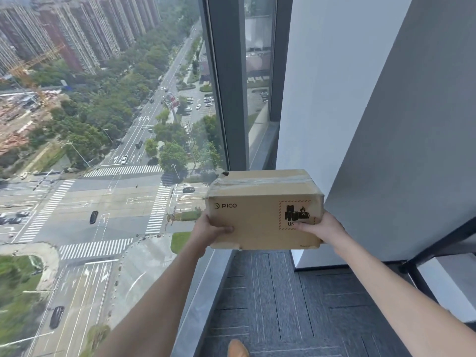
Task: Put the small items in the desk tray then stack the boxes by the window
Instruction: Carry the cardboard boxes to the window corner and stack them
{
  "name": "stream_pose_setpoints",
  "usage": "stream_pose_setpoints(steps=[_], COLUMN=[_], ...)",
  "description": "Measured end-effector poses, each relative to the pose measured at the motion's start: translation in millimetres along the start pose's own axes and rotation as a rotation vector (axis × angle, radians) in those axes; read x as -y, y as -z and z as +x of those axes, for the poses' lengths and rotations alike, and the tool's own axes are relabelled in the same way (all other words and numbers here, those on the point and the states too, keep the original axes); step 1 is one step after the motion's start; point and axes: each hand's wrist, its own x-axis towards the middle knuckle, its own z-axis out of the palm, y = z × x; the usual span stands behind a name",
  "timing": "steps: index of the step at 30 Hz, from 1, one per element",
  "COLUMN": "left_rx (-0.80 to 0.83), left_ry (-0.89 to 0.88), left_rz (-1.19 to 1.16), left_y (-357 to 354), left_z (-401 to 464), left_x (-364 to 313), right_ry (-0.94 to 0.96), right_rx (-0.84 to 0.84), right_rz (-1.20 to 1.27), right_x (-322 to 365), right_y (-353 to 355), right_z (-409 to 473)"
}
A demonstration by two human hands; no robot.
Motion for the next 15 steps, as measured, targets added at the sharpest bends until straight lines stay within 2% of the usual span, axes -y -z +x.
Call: stream_pose_setpoints(steps=[6, 9, 15], left_rx=[0.027, 0.043, 0.077], left_ry=[0.038, 0.116, 0.248], left_rz=[0.004, -0.037, -0.025], left_y=[-11.5, -23.6, -56.1], left_z=[102.1, 135.2, 177.1], left_x=[13.7, 44.1, 114.0], right_ry=[-0.082, -0.136, -0.247], right_rx=[-0.020, -0.022, 0.090], right_rz=[0.032, 0.063, 0.069], right_x=[-10.6, -34.5, -98.7], right_y=[-22.9, -38.7, -61.8], right_z=[88.7, 116.8, 166.8])
